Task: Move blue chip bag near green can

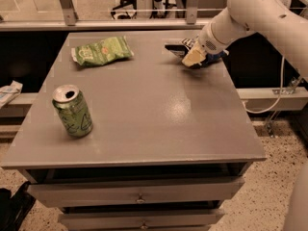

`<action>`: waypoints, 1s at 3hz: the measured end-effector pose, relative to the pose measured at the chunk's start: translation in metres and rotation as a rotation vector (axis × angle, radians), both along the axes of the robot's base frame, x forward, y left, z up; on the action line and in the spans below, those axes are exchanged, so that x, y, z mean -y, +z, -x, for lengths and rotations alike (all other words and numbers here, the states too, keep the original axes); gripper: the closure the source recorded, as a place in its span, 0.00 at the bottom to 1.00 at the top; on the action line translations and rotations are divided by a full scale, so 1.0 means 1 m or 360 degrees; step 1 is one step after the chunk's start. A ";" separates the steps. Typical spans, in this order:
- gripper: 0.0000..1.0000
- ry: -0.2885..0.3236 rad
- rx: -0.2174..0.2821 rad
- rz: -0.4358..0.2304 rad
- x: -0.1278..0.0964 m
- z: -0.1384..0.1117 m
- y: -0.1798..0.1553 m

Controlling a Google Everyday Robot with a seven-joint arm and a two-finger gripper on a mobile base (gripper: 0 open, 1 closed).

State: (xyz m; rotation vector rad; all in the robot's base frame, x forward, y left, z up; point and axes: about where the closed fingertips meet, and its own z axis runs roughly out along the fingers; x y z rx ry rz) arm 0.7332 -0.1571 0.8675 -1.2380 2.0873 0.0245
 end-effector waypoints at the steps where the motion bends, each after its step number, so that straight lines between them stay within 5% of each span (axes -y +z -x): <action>1: 0.81 0.0096 0.0110 -0.0033 -0.013 0.010 0.030; 2: 1.00 0.0191 0.0201 -0.0044 -0.025 0.021 0.051; 3: 1.00 0.0299 0.0263 -0.0113 -0.036 0.035 0.067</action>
Offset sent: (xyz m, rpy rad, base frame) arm -0.0359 0.0346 0.0823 0.0352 -0.2021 0.1858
